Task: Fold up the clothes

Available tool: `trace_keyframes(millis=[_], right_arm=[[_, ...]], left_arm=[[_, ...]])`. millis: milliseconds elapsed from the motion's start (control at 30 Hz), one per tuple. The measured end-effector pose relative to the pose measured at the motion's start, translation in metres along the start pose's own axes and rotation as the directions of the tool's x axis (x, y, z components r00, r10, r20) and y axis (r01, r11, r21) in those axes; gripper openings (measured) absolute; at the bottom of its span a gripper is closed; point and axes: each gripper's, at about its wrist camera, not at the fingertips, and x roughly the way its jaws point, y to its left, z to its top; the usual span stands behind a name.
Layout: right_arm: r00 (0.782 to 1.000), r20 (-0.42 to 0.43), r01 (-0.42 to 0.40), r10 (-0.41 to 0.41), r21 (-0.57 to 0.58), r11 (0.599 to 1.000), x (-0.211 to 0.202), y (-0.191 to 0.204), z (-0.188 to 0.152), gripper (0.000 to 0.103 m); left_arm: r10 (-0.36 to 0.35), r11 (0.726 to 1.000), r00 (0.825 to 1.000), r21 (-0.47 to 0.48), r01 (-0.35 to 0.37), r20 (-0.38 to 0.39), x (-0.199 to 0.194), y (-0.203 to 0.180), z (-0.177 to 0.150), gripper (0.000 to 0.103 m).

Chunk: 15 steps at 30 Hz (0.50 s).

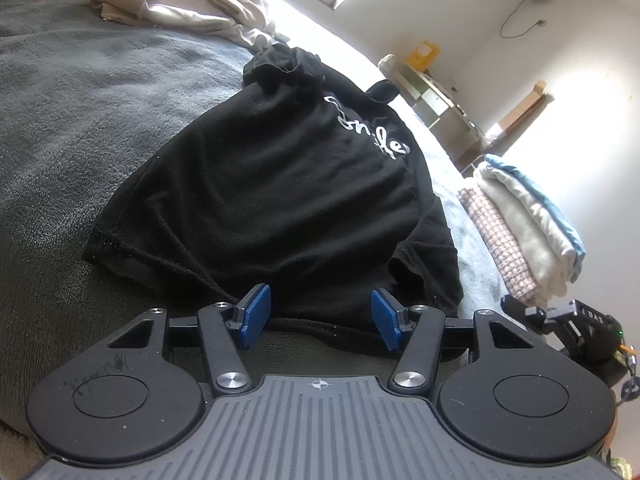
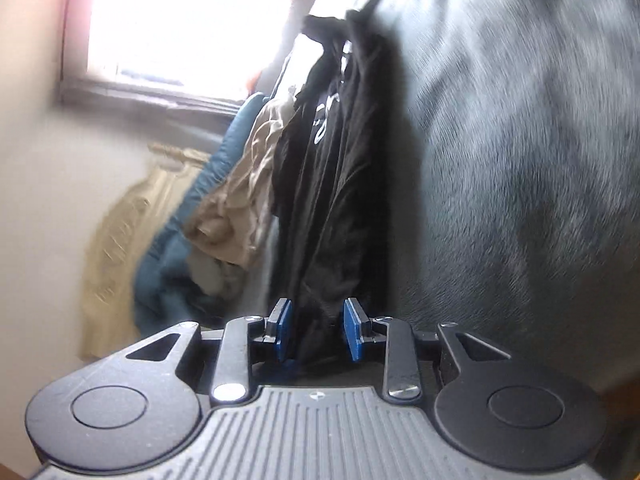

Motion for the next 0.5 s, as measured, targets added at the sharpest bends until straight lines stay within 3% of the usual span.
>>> trace_keyframes(millis=[500], right_arm=[[0.995,-0.033,0.093,-0.09,0.111,0.99,0.031,-0.015,0.011,0.029]], left_arm=[[-0.037,0.999,0.999,-0.022,0.037,-0.001,0.001,0.008,0.0,0.056]])
